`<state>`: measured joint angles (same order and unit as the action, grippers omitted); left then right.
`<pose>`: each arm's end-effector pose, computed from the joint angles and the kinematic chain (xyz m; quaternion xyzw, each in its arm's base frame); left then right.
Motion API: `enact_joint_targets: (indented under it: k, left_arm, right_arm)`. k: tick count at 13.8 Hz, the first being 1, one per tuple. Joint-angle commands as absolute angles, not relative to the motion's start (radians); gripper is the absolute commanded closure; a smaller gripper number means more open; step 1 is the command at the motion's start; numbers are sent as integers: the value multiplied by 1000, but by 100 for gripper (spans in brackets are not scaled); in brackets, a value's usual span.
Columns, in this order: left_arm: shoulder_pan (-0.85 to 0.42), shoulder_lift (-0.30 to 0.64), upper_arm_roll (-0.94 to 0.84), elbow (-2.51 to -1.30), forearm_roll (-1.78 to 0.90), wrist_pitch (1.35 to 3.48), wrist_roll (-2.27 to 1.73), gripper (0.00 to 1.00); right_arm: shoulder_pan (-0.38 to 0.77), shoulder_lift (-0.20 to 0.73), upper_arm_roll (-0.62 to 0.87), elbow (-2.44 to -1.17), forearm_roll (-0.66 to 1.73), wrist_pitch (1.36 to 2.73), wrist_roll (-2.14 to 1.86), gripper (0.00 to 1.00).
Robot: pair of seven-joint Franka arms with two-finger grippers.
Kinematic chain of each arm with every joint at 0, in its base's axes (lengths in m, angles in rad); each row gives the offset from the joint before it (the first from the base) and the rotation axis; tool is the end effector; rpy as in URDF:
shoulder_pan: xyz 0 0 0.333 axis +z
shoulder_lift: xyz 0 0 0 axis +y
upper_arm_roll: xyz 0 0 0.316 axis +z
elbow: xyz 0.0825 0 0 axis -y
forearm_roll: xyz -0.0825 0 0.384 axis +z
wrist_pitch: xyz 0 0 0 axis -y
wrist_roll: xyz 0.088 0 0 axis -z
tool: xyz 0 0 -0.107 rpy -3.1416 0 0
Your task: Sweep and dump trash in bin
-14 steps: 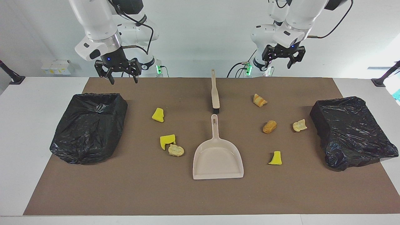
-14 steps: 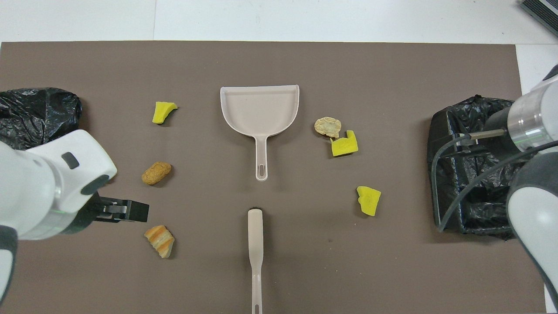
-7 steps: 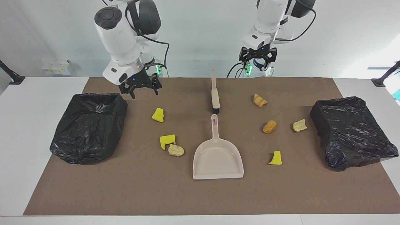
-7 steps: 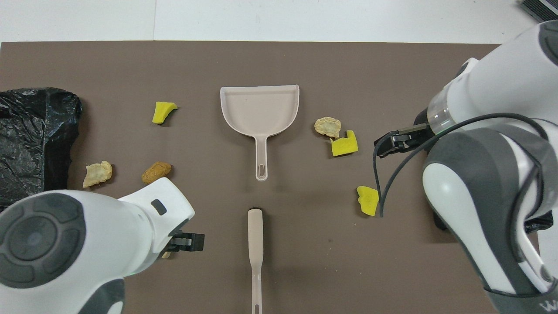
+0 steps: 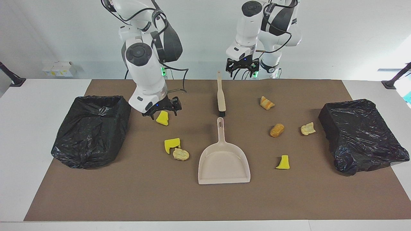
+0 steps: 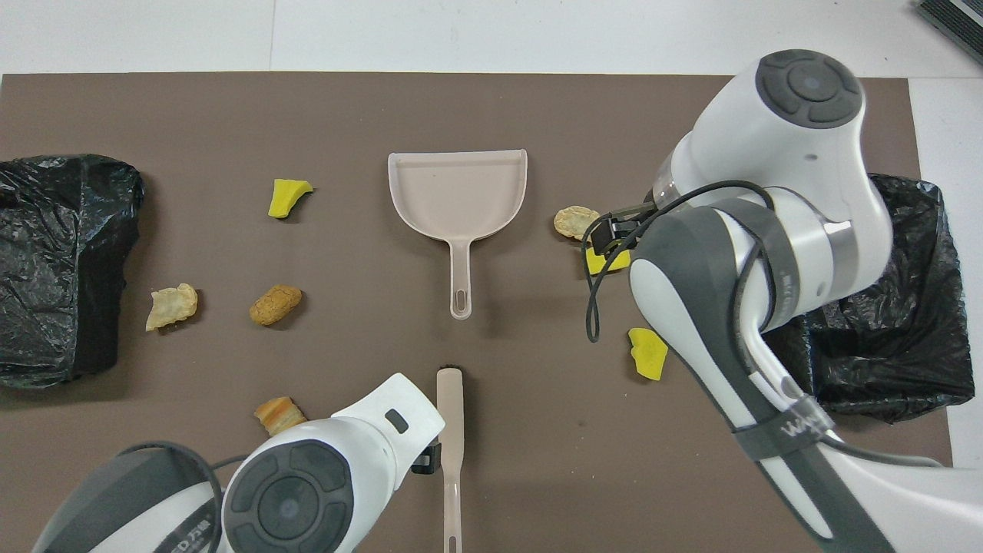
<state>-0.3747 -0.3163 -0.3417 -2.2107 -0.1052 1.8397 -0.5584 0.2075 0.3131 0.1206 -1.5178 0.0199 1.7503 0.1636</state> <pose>0.3318 -0.3130 0.4943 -0.9980 0.0534 0.0271 0.0222 0.6147 0.2015 0.4768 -0.9958 -0.0777 0.0449 0.0180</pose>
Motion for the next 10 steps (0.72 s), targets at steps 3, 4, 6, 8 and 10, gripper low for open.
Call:
enact_joint_targets:
  k: [3,4,6,8,10]
  left_arm:
    - [-434,-327,-325,-2301,-123,1927,-600,0]
    - [-439,-325,-325,-2310,-124,1942,-600,0]
    - [-477,-319,-325,-2322,-133,1968,-630,0]
    - [-509,-299,-325,-2351,-133,2008,-635,0]
    - [-537,-296,-325,-2394,-133,2060,-653,0]
  right_arm:
    - [282,396,127,-1479,9,1841,290,0]
    - [305,408,127,-1477,9,1857,334,0]
    - [337,452,129,-1456,14,1905,415,0]
    - [385,512,127,-1402,9,1928,466,0]
    - [403,554,129,-1361,9,1951,511,0]
